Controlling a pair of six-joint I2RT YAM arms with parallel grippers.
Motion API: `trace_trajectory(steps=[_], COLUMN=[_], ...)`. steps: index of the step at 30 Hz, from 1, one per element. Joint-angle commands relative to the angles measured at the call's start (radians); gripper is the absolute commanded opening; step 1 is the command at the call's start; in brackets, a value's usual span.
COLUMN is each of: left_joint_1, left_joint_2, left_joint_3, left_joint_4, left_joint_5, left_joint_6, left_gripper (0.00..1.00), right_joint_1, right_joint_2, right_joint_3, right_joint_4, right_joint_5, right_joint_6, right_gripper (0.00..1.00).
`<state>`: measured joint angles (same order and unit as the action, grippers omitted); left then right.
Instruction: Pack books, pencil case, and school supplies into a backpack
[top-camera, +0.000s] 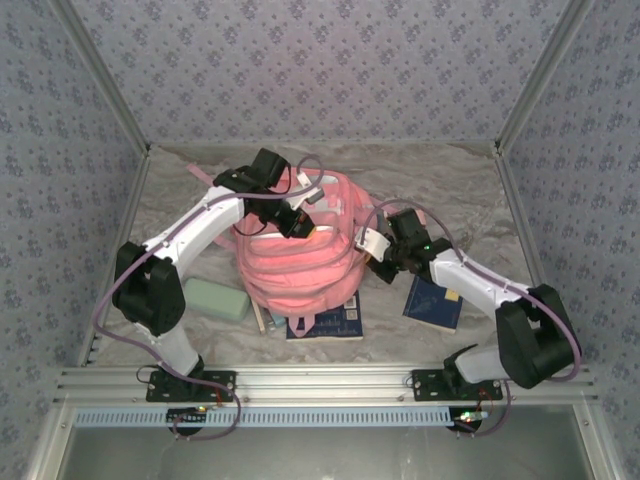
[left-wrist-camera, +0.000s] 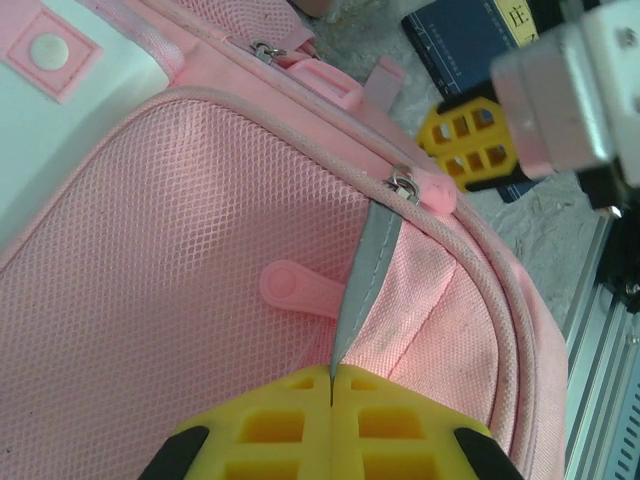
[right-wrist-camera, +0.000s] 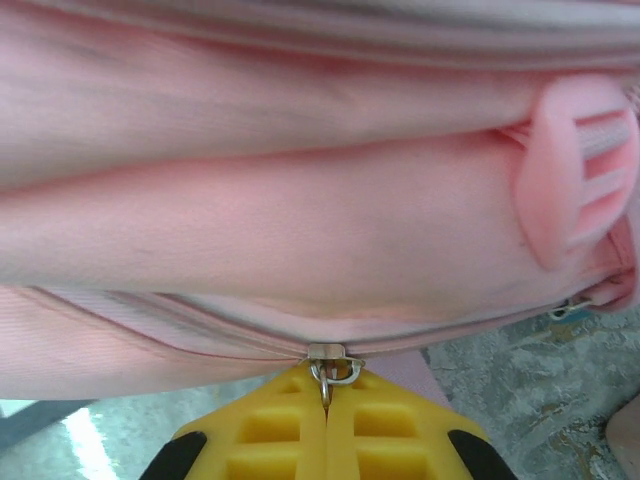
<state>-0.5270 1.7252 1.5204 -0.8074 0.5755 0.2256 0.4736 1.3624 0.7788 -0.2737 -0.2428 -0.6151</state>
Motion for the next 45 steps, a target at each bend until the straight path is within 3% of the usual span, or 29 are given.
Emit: trace_trajectory(steps=[1,17,25,36,41,42,45], left_joint_1=[0.011,0.01,0.01,-0.021,-0.027,-0.027,-0.027], left_joint_2=[0.019,0.034,0.061,0.121,0.122,0.115,0.067], left_joint_3=[0.024,-0.032,-0.023,0.004,0.037,0.045,0.051], left_joint_4=[0.079,0.23,0.302,0.44,0.41,0.382,0.302], left_joint_5=[0.007,0.001,0.009,0.054,-0.022,-0.048,-0.141], left_joint_6=[-0.048,-0.182,-0.284,-0.484,-0.53,-0.517,-0.484], left_gripper=[0.0,0.0,0.0,0.0,0.0,0.02,0.27], right_joint_1=[0.052,0.271,0.38,0.398,0.408,0.406,0.404], right_joint_2=[-0.035,-0.09,-0.107,-0.079,-0.074,-0.072,-0.062], right_joint_3=[0.002,0.061,0.071,0.141,0.147,0.151,0.154], right_joint_4=[-0.056,-0.054,-0.079,-0.099,-0.098,-0.112,-0.148], right_joint_5=[-0.019,-0.026,0.049,0.152,0.146,0.14,0.107], right_joint_6=[0.05,0.209,0.268,0.545,0.59,0.61,0.626], right_gripper=[0.0,0.0,0.0,0.0,0.0,0.0,0.0])
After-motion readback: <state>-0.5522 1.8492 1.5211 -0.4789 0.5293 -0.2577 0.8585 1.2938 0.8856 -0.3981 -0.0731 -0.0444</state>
